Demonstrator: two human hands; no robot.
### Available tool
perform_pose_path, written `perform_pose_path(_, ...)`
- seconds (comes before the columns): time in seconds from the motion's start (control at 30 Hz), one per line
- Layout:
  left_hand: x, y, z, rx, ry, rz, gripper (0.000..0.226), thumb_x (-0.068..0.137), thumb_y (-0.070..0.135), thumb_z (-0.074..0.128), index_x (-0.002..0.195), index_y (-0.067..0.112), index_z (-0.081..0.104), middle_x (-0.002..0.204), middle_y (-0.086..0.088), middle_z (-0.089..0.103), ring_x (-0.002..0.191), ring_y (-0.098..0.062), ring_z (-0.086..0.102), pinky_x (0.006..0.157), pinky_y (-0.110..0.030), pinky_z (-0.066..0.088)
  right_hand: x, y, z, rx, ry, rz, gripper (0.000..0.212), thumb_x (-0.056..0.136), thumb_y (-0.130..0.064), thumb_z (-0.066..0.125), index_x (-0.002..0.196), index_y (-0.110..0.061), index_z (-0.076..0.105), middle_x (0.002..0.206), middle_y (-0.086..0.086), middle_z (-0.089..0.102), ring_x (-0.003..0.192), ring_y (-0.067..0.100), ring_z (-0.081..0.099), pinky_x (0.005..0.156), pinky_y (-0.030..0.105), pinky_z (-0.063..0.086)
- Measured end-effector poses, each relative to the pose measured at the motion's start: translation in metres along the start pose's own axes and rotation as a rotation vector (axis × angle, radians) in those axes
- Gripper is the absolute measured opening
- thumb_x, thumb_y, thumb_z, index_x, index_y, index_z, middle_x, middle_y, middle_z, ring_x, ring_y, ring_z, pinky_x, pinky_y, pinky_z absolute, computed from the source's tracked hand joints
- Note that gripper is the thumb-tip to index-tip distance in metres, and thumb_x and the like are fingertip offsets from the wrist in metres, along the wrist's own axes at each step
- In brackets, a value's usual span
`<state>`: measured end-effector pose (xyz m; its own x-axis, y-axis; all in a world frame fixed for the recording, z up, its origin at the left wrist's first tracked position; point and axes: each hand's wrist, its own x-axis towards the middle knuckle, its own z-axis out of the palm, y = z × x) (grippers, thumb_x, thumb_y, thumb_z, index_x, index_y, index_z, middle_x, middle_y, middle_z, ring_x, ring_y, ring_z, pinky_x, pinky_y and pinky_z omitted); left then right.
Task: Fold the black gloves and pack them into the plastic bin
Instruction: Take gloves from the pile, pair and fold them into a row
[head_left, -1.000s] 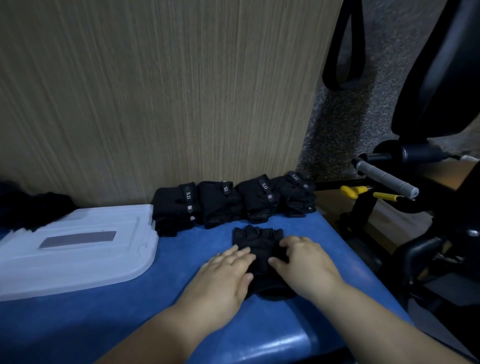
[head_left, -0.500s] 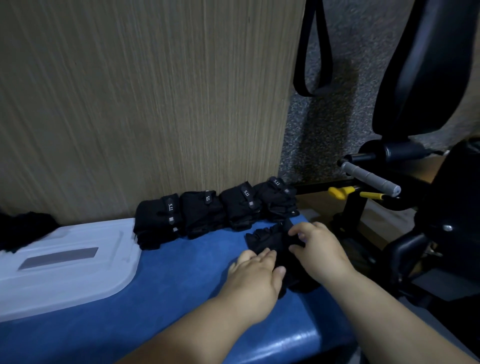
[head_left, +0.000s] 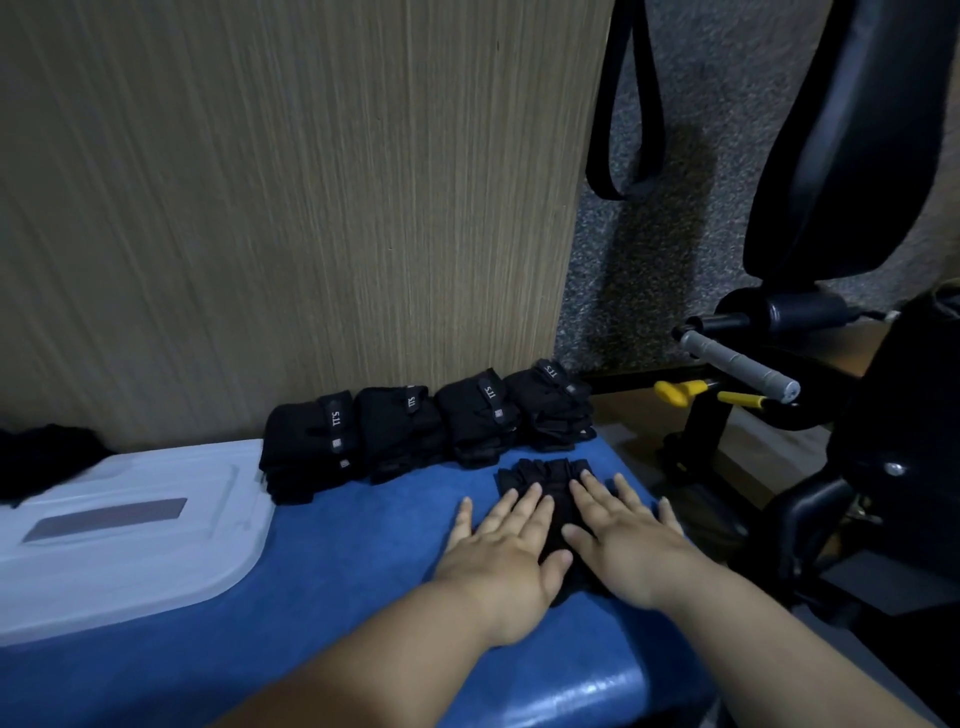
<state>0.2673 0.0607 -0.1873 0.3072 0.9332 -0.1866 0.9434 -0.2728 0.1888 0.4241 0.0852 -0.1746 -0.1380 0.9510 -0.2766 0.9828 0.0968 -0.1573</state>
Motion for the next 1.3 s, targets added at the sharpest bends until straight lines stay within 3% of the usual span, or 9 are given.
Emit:
perform_pose_path(0.1, -0.004, -0.003, -0.003, -0.014, -0.014, -0.038, 0.065, 0.098, 0.059, 0.013, 0.152, 0.031, -0.01, 0.156, 0.017, -0.023, 0.143, -0.007, -0.024, 0.116, -0.046, -0.018, -0.003, -0.003, -0.002, -0.026, 0.03, 0.016, 0.062, 0.1, -0.053, 0.021, 0.154, -0.03, 0.0, 0.159, -0.015, -0.014, 0.145, 0.017, -0.022, 0.116, 0.055, -0.009)
perform_pose_path(0.2, -0.015, -0.017, -0.008, -0.05, -0.007, -0.057, 0.07, 0.096, 0.063, 0.014, 0.152, 0.03, -0.011, 0.156, 0.016, -0.024, 0.143, -0.009, -0.025, 0.117, -0.044, -0.017, -0.009, -0.011, -0.008, -0.054, 0.205, -0.004, 0.058, 0.1, -0.05, 0.027, 0.153, -0.028, 0.016, 0.161, -0.011, 0.002, 0.147, 0.018, -0.015, 0.117, 0.053, -0.001)
perform_pose_path(0.3, -0.032, -0.04, -0.014, -0.067, 0.044, -0.08, 0.068, 0.098, 0.058, 0.019, 0.152, 0.028, -0.01, 0.158, 0.013, -0.022, 0.145, -0.01, -0.021, 0.118, -0.041, -0.014, -0.015, -0.032, -0.015, -0.002, 0.435, -0.085, 0.044, 0.1, -0.041, 0.036, 0.142, -0.029, 0.042, 0.15, -0.007, 0.035, 0.146, 0.017, 0.012, 0.115, 0.041, 0.02)
perform_pose_path(0.43, -0.063, -0.083, -0.026, -0.105, 0.164, -0.21, 0.059, 0.101, 0.05, 0.021, 0.154, 0.024, 0.009, 0.161, 0.008, 0.004, 0.148, -0.014, -0.003, 0.12, -0.034, 0.001, -0.017, -0.076, -0.011, 0.101, 0.57, -0.298, 0.026, 0.097, -0.03, 0.047, 0.117, -0.03, 0.064, 0.112, -0.009, 0.064, 0.114, 0.015, 0.048, 0.092, 0.025, 0.041)
perform_pose_path(0.6, -0.105, -0.152, -0.04, -0.126, 0.443, -0.403, 0.036, 0.101, 0.042, 0.03, 0.131, 0.03, 0.046, 0.134, 0.012, 0.047, 0.127, -0.014, 0.032, 0.1, -0.028, 0.027, -0.018, -0.146, 0.008, 0.274, 0.495, -0.442, 0.016, 0.091, -0.028, 0.058, 0.101, -0.031, 0.07, 0.095, -0.012, 0.066, 0.094, 0.007, 0.057, 0.084, 0.021, 0.045)
perform_pose_path(0.77, -0.147, -0.222, -0.052, -0.158, 0.633, -0.628, 0.024, 0.098, 0.039, 0.037, 0.11, 0.029, 0.056, 0.112, 0.013, 0.056, 0.115, -0.015, 0.04, 0.088, -0.027, 0.028, -0.013, -0.222, 0.027, 0.414, 0.406, -0.535, 0.011, 0.088, -0.025, 0.061, 0.092, -0.032, 0.069, 0.088, -0.013, 0.065, 0.083, 0.003, 0.06, 0.079, 0.024, 0.05)
perform_pose_path(0.93, -0.183, -0.281, -0.051, -0.204, 0.639, -0.804, 0.026, 0.099, 0.035, 0.037, 0.118, 0.028, 0.054, 0.119, 0.007, 0.056, 0.118, -0.019, 0.04, 0.09, -0.032, 0.033, -0.006, -0.301, 0.033, 0.516, 0.307, -0.624, 0.012, 0.092, -0.023, 0.058, 0.097, -0.029, 0.067, 0.088, -0.016, 0.061, 0.078, 0.0, 0.057, 0.074, 0.016, 0.048)
perform_pose_path(1.17, -0.2, -0.327, -0.046, -0.323, 0.604, -0.887, 0.038, 0.101, 0.035, 0.034, 0.138, 0.028, 0.043, 0.141, 0.004, 0.047, 0.13, -0.022, 0.033, 0.101, -0.037, 0.029, 0.034, -0.397, 0.041, 0.551, 0.23, -0.625, 0.031, 0.096, -0.025, 0.051, 0.127, -0.025, 0.055, 0.126, -0.008, 0.052, 0.076, 0.001, 0.054, 0.079, 0.022, 0.045)
perform_pose_path(1.3, -0.198, -0.34, -0.044, -0.349, 0.624, -0.866, 0.039, 0.102, 0.034, 0.034, 0.139, 0.027, 0.043, 0.14, 0.004, 0.047, 0.128, -0.023, 0.034, 0.1, -0.037, 0.031, 0.058, -0.435, 0.047, 0.542, 0.232, -0.658, 0.043, 0.097, -0.024, 0.051, 0.139, -0.022, 0.042, 0.145, -0.005, 0.035, 0.104, 0.013, 0.058, 0.094, 0.03, 0.046)
